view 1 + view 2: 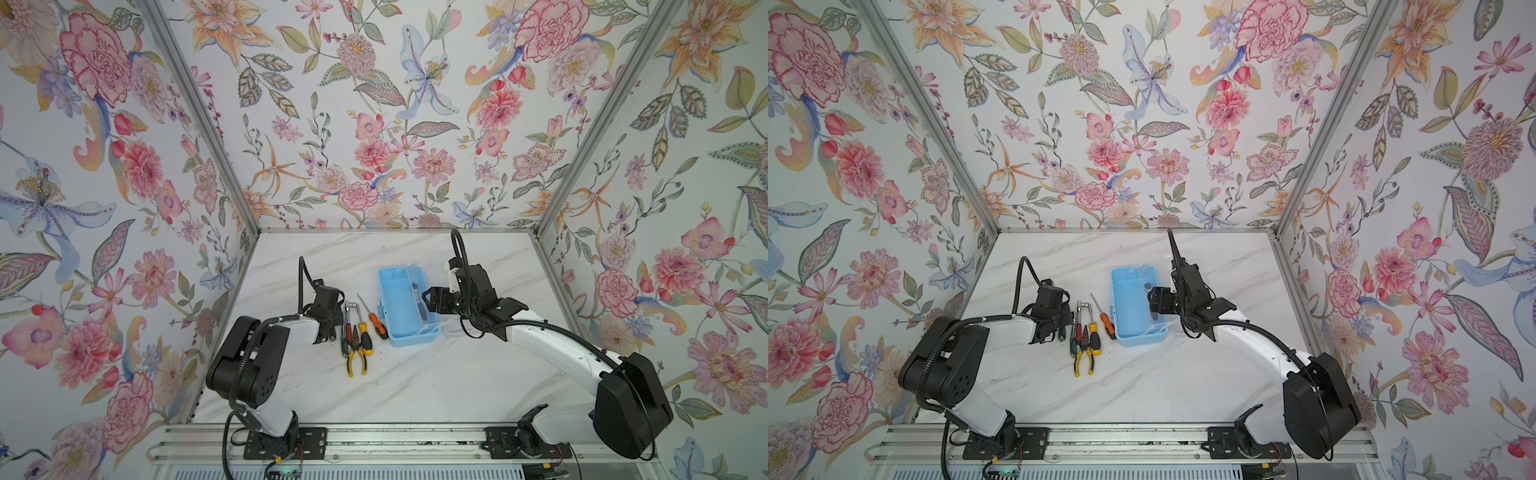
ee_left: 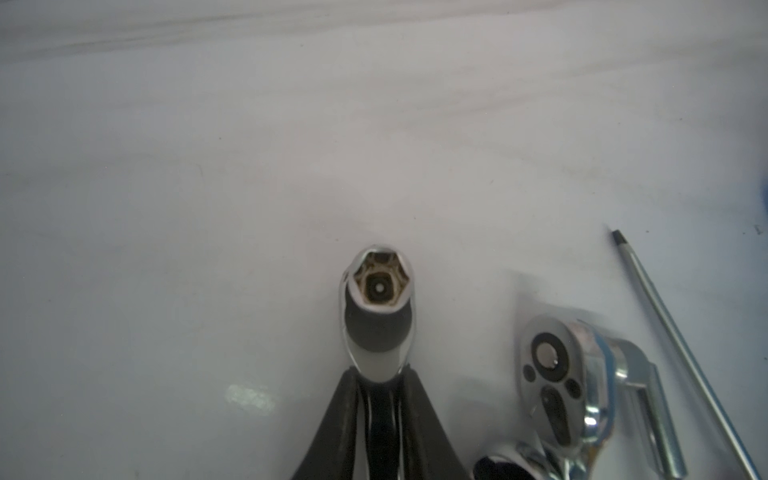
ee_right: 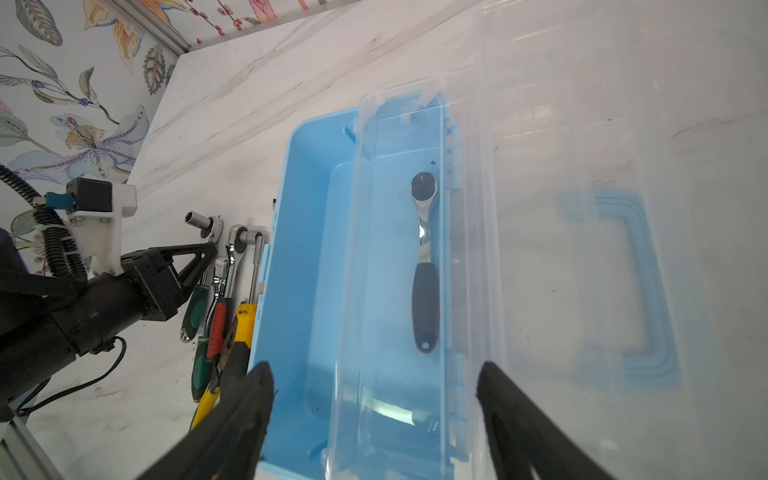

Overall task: Pack the tool kit
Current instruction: 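Grasp the green-handled socket ratchet with the left gripper, then carry the socket ratchet into the blue box and lower it beside the first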

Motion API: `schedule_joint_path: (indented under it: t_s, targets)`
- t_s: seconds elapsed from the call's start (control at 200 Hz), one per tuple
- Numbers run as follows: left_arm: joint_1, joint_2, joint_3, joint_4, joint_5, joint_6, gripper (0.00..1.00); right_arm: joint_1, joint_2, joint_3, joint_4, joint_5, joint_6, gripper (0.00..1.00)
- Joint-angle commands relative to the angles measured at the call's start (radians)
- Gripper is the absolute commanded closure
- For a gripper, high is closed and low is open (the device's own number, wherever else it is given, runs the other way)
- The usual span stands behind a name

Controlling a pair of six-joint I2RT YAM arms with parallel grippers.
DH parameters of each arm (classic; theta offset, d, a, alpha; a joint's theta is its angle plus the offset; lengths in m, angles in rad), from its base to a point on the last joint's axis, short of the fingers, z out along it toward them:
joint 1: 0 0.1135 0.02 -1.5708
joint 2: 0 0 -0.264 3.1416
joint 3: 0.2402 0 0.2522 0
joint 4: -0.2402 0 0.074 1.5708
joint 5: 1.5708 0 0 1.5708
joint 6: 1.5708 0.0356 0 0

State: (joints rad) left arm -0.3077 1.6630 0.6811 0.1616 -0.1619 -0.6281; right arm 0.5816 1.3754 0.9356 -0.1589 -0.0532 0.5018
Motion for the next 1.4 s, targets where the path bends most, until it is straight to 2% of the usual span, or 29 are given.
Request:
schedule_joint_path:
  t_s: [0.0,0.07,0.14,0.325,0.56,0.701,0.801,1.056,1.226,1.396]
  targets:
    - [0.007,0.047,0.006,-0.034,-0.004,0.022,0.85,-0.008,0.009,0.008,0.013,-0.011,0.002,0.21]
    - [0.006,0.052,0.006,-0.031,0.003,0.022,0.9,-0.011,0.01,0.006,0.015,-0.018,0.003,0.21]
    - [0.007,0.051,0.01,-0.035,0.01,0.022,1.0,-0.012,0.01,0.009,0.015,-0.022,0.004,0.21]
    - [0.006,0.007,0.032,-0.068,0.033,0.018,1.0,-0.017,0.008,0.014,0.016,-0.031,0.005,0.21]
    - [-0.003,-0.216,0.057,-0.069,0.203,-0.1,1.0,-0.025,-0.012,0.024,0.01,-0.042,0.009,0.21]
    - [-0.08,-0.311,0.105,-0.08,0.193,-0.176,1.0,-0.034,-0.018,0.022,0.012,-0.048,0.01,0.21]
    - [-0.151,-0.325,0.153,-0.06,0.179,-0.236,1.0,-0.044,-0.021,0.014,0.022,-0.057,0.014,0.2]
    - [-0.327,-0.159,0.311,0.031,0.167,-0.334,1.0,-0.057,-0.047,-0.013,0.038,-0.076,0.025,0.2]
    - [-0.369,-0.003,0.401,0.023,0.124,-0.375,1.0,-0.071,-0.089,-0.041,0.036,-0.077,0.023,0.2]
    - [-0.378,0.094,0.44,0.014,0.086,-0.416,1.0,-0.092,-0.13,-0.076,0.033,-0.082,0.025,0.2]
